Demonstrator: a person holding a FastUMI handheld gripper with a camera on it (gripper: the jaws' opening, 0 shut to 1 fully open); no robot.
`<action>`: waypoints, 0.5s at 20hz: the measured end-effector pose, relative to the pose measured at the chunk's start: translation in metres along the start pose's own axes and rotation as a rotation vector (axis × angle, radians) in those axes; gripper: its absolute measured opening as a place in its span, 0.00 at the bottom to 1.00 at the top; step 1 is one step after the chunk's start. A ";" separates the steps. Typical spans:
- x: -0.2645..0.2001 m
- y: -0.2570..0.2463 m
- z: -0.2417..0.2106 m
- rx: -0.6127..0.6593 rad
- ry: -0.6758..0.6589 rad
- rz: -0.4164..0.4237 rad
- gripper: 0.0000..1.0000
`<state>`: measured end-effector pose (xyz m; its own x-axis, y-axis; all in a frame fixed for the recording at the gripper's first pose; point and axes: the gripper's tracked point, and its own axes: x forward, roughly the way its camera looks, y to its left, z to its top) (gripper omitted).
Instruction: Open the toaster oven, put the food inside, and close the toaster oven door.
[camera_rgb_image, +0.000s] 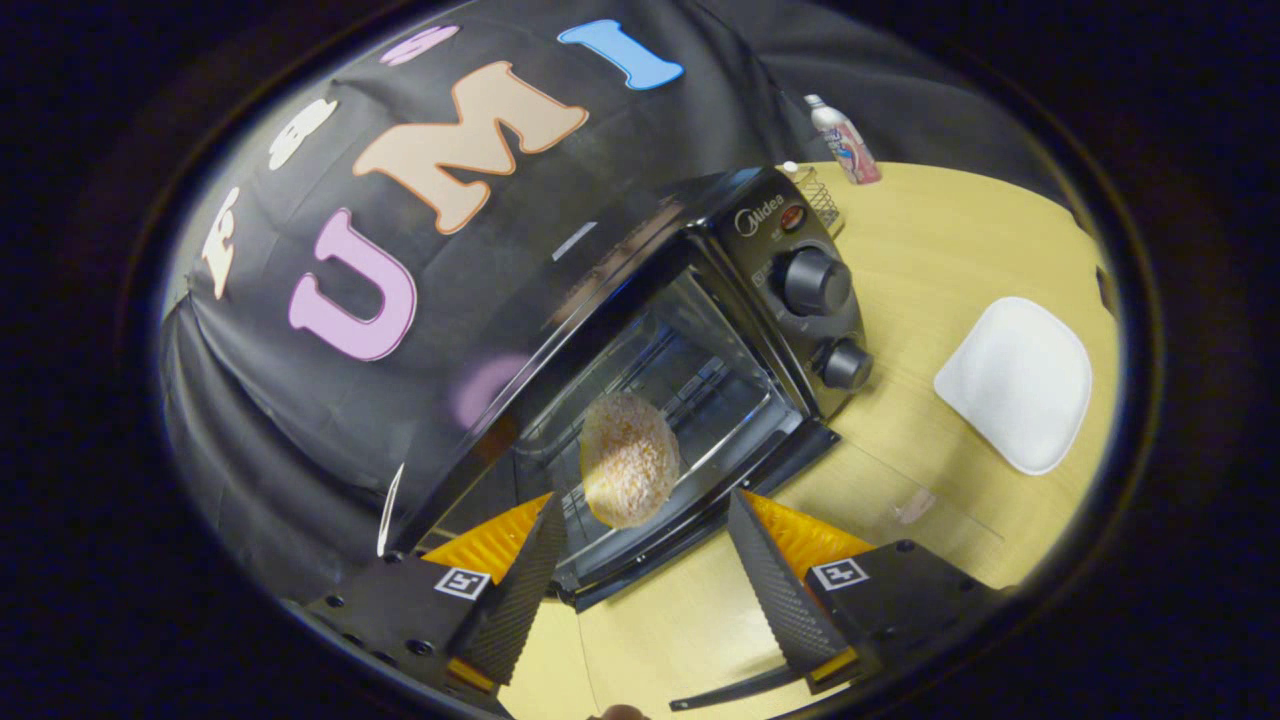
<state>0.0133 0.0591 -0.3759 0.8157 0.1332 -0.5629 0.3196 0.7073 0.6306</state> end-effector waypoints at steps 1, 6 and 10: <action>-0.008 -0.001 -0.002 -0.016 -0.001 0.003 1.00; -0.046 -0.015 -0.012 -0.100 0.007 0.002 1.00; -0.078 -0.047 -0.028 -0.243 0.039 -0.056 1.00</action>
<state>-0.0789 0.0351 -0.3761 0.7793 0.1122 -0.6165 0.2348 0.8599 0.4533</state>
